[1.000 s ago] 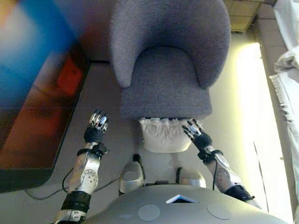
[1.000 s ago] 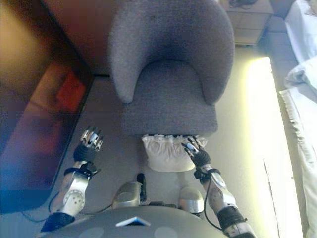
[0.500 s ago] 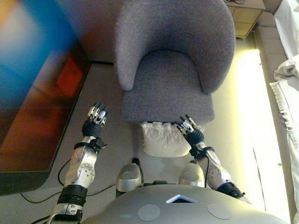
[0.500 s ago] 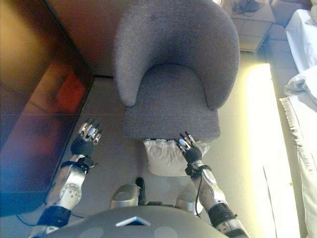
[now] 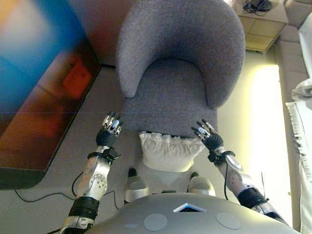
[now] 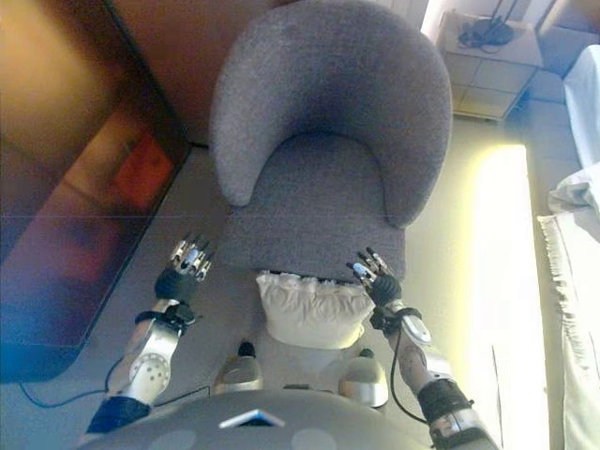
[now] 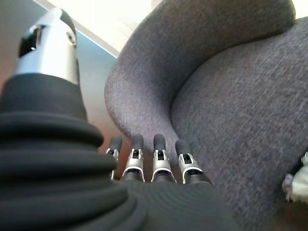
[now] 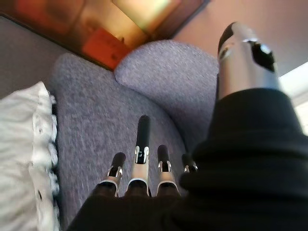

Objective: Pick up the cushion and take it to the sofa

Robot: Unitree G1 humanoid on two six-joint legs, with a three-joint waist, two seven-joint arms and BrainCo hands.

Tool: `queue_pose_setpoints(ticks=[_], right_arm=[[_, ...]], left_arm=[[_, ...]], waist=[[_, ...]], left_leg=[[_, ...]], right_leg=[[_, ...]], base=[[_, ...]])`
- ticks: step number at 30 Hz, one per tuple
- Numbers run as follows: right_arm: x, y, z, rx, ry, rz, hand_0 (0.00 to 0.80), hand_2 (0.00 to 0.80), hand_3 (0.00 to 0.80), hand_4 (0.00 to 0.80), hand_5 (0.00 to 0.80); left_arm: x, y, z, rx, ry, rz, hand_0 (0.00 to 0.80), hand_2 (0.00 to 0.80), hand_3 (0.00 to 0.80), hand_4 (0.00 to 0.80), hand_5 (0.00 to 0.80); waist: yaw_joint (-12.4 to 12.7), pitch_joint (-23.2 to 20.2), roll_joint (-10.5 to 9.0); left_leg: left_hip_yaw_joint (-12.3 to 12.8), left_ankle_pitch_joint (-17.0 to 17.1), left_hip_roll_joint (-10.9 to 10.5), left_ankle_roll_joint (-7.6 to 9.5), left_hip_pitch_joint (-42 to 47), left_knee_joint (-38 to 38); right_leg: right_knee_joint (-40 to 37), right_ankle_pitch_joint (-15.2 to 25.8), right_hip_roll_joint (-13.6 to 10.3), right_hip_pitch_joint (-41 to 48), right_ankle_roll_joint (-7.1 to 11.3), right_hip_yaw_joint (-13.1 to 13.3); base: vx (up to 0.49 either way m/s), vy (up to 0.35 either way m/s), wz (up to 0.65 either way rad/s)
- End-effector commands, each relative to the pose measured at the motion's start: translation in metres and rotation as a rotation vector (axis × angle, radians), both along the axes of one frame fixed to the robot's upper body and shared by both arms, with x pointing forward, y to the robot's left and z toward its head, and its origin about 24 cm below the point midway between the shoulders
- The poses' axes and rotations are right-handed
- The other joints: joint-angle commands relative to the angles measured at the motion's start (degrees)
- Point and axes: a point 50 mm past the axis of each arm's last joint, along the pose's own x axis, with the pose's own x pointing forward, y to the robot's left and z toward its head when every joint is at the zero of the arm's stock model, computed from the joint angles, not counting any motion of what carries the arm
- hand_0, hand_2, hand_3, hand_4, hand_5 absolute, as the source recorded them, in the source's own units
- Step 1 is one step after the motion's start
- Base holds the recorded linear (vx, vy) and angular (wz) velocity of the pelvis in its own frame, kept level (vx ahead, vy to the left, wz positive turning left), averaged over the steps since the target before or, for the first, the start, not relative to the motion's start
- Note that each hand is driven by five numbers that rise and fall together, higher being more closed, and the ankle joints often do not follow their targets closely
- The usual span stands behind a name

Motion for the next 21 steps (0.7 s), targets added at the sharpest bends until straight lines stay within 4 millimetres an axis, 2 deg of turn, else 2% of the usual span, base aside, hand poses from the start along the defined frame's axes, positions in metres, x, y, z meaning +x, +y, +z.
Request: queue_pose_setpoints(ticks=[1, 3, 5, 7, 9, 10, 12, 13, 15, 21], right_arm=[[0.023, 0.013, 0.033, -0.022, -0.213, 0.009, 0.0, 0.0, 0.0, 0.0, 0.0], [0.025, 0.013, 0.037, -0.055, -0.23, 0.026, 0.0, 0.0, 0.0, 0.0, 0.0], [0.029, 0.014, 0.04, -0.026, -0.237, 0.033, 0.0, 0.0, 0.0, 0.0, 0.0], [0.031, 0.016, 0.042, 0.13, -0.225, 0.032, 0.0, 0.0, 0.0, 0.0, 0.0], [0.031, 0.028, 0.046, 0.414, -0.228, 0.057, 0.0, 0.0, 0.0, 0.0, 0.0], [0.029, 0.038, 0.049, 0.635, -0.233, 0.075, 0.0, 0.0, 0.0, 0.0, 0.0], [0.027, 0.054, 0.054, 0.943, -0.246, 0.096, 0.0, 0.0, 0.0, 0.0, 0.0], [0.026, 0.058, 0.054, 1.011, -0.252, 0.104, 0.0, 0.0, 0.0, 0.0, 0.0], [0.026, 0.065, 0.057, 1.062, -0.259, 0.124, 0.0, 0.0, 0.0, 0.0, 0.0], [0.016, 0.065, 0.057, 1.065, -0.247, 0.12, 0.0, 0.0, 0.0, 0.0, 0.0]], left_arm=[[0.014, 0.013, 0.025, 0.21, -0.092, -0.025, 0.0, 0.0, 0.0, 0.0, 0.0], [0.015, 0.015, 0.026, 0.304, -0.092, -0.039, 0.0, 0.0, 0.0, 0.0, 0.0], [0.019, 0.013, 0.029, 0.265, -0.108, -0.069, 0.0, 0.0, 0.0, 0.0, 0.0], [0.024, 0.006, 0.033, 0.108, -0.145, -0.125, 0.0, 0.0, 0.0, 0.0, 0.0], [0.024, -0.01, 0.035, -0.161, -0.197, -0.207, 0.0, 0.0, 0.0, 0.0, 0.0], [0.024, -0.02, 0.035, -0.309, -0.232, -0.259, 0.0, 0.0, 0.0, 0.0, 0.0], [0.023, -0.044, 0.034, -0.625, -0.274, -0.329, 0.0, 0.0, 0.0, 0.0, 0.0], [0.021, -0.051, 0.032, -0.733, -0.285, -0.338, 0.0, 0.0, 0.0, 0.0, 0.0], [0.02, -0.062, 0.03, -0.845, -0.312, -0.341, 0.0, 0.0, 0.0, 0.0, 0.0], [0.011, -0.063, 0.028, -0.791, -0.31, -0.358, 0.0, 0.0, 0.0, 0.0, 0.0]], waist=[[-0.2, -1.2, -1.75], [-0.1, -1.3, -1.64], [0.0, -1.2, -1.7], [0.3, -1.1, -1.74], [0.6, -1.0, -1.91], [0.8, -1.0, -2.08], [1.0, -1.2, -2.17], [1.0, -1.4, -2.17], [1.0, -1.9, -2.25], [1.0, -2.8, -2.47]], left_leg=[[0.9, -0.5, 0.7, 0.29, 0.2, 2.4], [1.5, -0.4, 0.2, 0.51, 0.7, 1.3], [2.0, -0.1, 0.0, 0.56, 0.7, 0.6], [2.3, 0.1, -0.1, 0.74, 0.7, -0.2], [2.5, 0.3, 0.0, 0.93, 0.8, -0.7], [2.6, 0.3, 0.1, 1.05, 0.9, -0.7], [2.8, 0.2, 0.6, 0.95, 1.1, -0.4], [3.0, 0.1, 0.8, 0.91, 1.4, -0.5], [3.5, 0.1, 1.0, 0.84, 1.9, -1.0], [3.7, 0.0, 1.0, 1.03, 1.8, -1.3]], right_leg=[[-1.2, 3.8, -2.7, -0.3, 0.38, -0.5], [-2.3, 4.7, -3.0, -0.3, 0.83, -1.2], [-2.8, 5.3, -3.3, -0.5, 1.15, -1.8], [-3.2, 5.5, -3.3, -0.5, 1.24, -2.5], [-3.6, 5.4, -3.0, -0.2, 1.1, -3.1], [-3.7, 5.3, -2.9, 0.1, 1.01, -3.4], [-3.8, 5.2, -2.8, 0.6, 1.02, -3.7], [-3.9, 5.2, -2.9, 0.9, 1.1, -3.9], [-4.3, 5.2, -2.8, 1.3, 1.23, -4.2], [-4.8, 5.1, -2.0, 1.1, 1.13, -3.7]], base=[[0.02, 0.053, -0.02], [-0.015, 0.051, -0.07], [-0.046, 0.034, -0.06], [-0.035, 0.007, -0.04], [-0.011, -0.034, 0.01], [-0.002, -0.055, 0.07], [0.03, -0.063, 0.07], [0.058, -0.052, 0.04], [0.051, -0.036, 0.03], [0.005, -0.005, 0.0]])
